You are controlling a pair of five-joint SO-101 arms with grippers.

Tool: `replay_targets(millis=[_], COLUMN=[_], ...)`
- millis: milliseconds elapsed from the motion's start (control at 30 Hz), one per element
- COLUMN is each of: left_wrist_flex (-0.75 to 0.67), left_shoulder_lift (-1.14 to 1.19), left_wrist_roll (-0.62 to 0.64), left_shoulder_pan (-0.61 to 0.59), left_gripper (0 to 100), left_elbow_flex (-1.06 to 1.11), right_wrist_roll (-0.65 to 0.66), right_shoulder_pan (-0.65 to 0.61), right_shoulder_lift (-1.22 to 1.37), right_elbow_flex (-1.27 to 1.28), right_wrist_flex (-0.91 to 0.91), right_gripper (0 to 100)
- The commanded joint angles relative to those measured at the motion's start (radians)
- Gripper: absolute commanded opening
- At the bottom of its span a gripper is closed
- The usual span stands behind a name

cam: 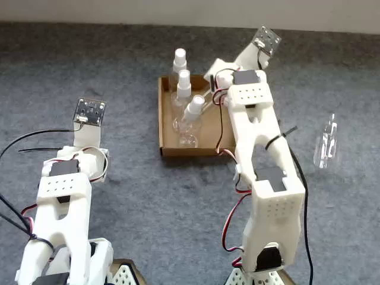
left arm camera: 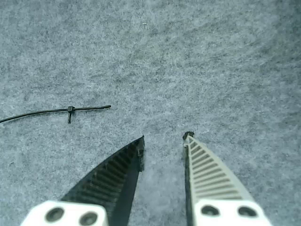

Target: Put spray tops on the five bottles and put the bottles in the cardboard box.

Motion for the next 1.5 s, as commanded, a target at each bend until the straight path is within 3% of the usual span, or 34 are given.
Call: replay_targets(millis=[0, 967, 1200, 1467], left_wrist_flex=[-0.014, -0.012, -0.012, -0.012], left_shoulder_lift=[-0.01, -0.01, -0.01, -0.01], left_wrist_roll=[0.005, 0.005, 0.005, 0.005], left_shoulder_pan=[0.019, 0.021, 0.021, 0.021], left_gripper=[13, 13, 13, 13], left_elbow_flex=[-0.002, -0.002, -0.002, -0.002], right_wrist_roll=[-0.015, -0.014, -0.014, -0.012], right_shoulder_pan=[-0.005, -0.038, 0.01, 0.015], right_shoulder_lift=[0.03, 0.232, 0.237, 0.217], right_elbow_flex=[-0.131, -0.156, -0.156, -0.183], right_wrist_flex=[-0.021, -0.048, -0.096, -0.07], right_gripper=[29.3, 28.4, 10.9, 8.8])
